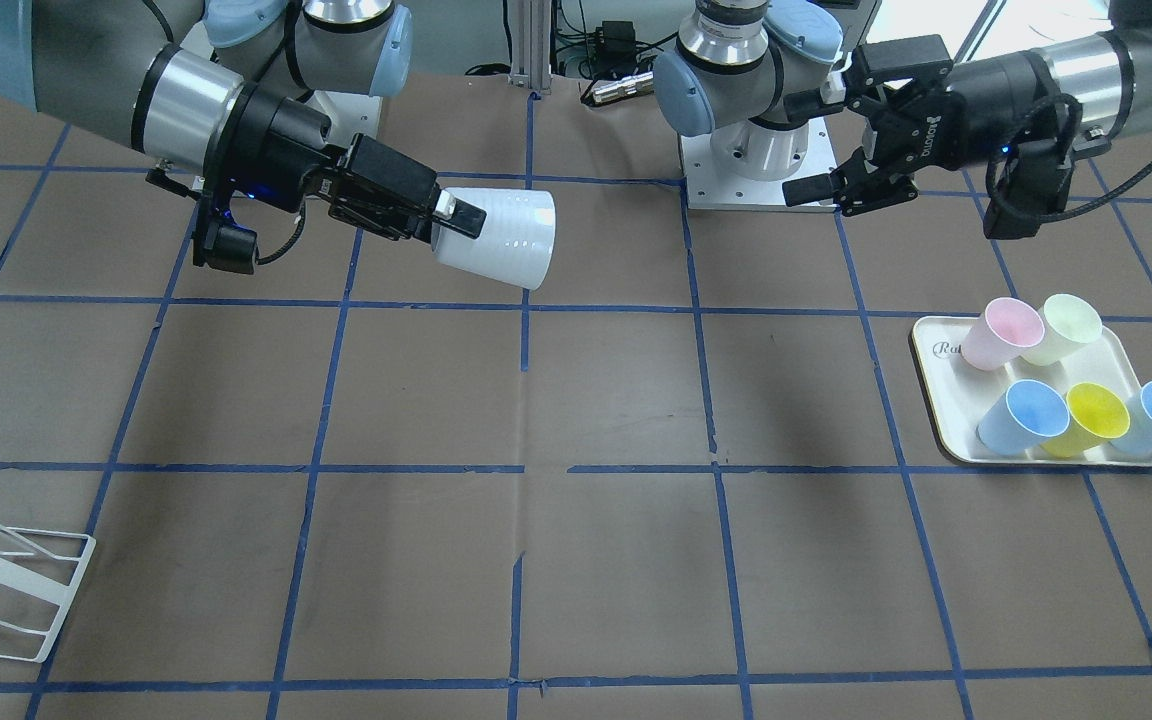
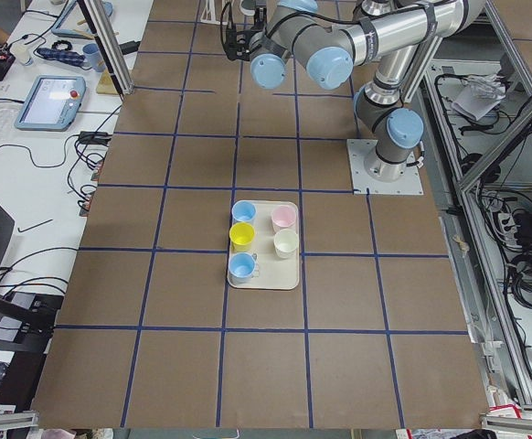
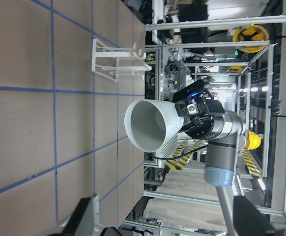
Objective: Transfer IKEA cup to right arm and place on rack
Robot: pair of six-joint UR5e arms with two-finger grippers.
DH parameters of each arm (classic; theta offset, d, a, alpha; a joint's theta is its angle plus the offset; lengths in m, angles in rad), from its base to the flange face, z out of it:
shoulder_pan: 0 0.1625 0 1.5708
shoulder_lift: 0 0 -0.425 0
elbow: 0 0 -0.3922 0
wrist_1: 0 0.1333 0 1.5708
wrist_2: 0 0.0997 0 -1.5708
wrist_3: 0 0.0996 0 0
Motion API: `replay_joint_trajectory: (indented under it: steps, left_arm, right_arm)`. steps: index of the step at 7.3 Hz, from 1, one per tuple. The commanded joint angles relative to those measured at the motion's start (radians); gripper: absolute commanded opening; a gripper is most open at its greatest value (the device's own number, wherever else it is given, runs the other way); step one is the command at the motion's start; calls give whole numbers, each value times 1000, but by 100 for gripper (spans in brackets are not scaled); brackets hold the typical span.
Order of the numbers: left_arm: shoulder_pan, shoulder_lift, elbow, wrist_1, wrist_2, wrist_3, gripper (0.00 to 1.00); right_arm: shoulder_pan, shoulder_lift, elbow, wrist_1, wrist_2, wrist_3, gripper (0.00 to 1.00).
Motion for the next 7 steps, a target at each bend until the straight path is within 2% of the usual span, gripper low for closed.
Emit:
replay_joint_trajectory:
  steps: [1, 2, 3, 4, 5, 6, 7]
  left_arm:
    - [-115, -15, -11, 355, 209, -345, 100]
    - [-187, -30, -23, 543, 391, -464, 100]
    - [-265, -41, -34, 705, 544, -633, 100]
    - [-364, -42, -42, 801, 654, -741, 100]
    - [-440, -44, -54, 916, 858, -838, 100]
    - [-471, -52, -71, 1007, 956, -944, 100]
    - [-476, -53, -53, 1017, 966, -946, 100]
  right_arm:
    - [-2, -13, -57, 53, -284, -16, 50]
    - [-2, -12, -73, 56, -410, -24, 50]
    - [-2, -12, -90, 69, -575, -96, 50]
    - [-8, -9, -93, 111, -687, -210, 45]
    - [-52, -10, -97, 121, -811, -324, 45]
    - [-103, -12, -100, 122, -886, -414, 45]
    - [-140, -9, -107, 107, -980, -546, 44]
